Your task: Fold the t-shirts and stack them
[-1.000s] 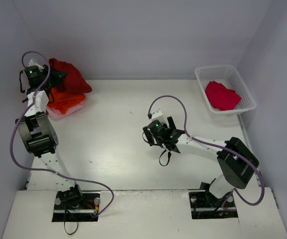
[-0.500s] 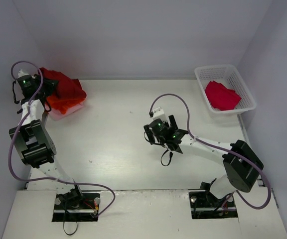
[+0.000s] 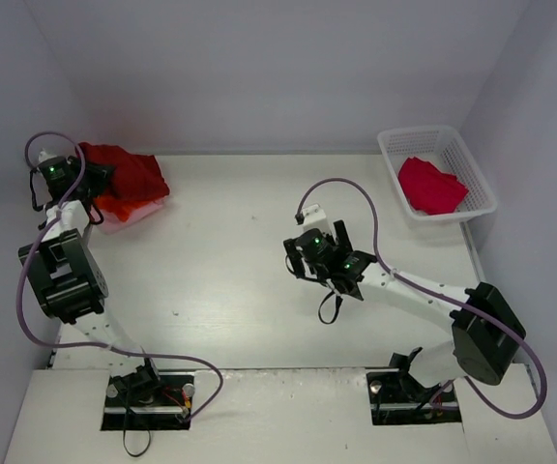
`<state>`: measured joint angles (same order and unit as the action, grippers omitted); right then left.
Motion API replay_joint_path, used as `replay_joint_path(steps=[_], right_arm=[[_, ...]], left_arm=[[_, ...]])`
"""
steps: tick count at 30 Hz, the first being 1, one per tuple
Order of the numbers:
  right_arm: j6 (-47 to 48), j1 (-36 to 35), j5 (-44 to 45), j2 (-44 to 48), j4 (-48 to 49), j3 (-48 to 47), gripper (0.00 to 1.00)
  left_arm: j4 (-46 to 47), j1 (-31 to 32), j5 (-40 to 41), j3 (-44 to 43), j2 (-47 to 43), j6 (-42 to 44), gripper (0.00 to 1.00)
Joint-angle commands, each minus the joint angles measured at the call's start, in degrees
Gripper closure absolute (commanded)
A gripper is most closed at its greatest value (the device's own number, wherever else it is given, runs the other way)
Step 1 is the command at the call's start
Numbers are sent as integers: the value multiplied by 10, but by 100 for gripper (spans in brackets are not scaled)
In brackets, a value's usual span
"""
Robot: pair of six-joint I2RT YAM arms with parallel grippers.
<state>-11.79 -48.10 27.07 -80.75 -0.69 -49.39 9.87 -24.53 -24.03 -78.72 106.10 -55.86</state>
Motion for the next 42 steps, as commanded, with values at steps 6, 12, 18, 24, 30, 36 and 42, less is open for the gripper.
replay_joint_path(steps=[6, 12, 18, 24, 30, 36, 42], right_arm=[[-3, -3, 23, 23, -18, -14, 0], [-9, -4, 22, 26, -29, -21, 0], [-10, -3, 24, 31, -38, -26, 0], [-13, -3, 22, 21, -41, -33, 0], [-15, -4, 21, 11, -41, -36, 0], [-17, -4, 21, 15, -42, -33, 0], [-14, -4, 23, 12, -42, -33, 0]], left_arm=[[90, -32, 25, 15, -8, -29, 100], [96, -41, 34, 15, 10, -45, 100], [105, -52, 51, 27, 29, -53, 100], [127, -65, 92, 65, 18, -61, 100], [125, -69, 130, 87, 2, -66, 100], [134, -70, 148, 108, 3, -74, 100], [138, -77, 159, 116, -8, -75, 100]])
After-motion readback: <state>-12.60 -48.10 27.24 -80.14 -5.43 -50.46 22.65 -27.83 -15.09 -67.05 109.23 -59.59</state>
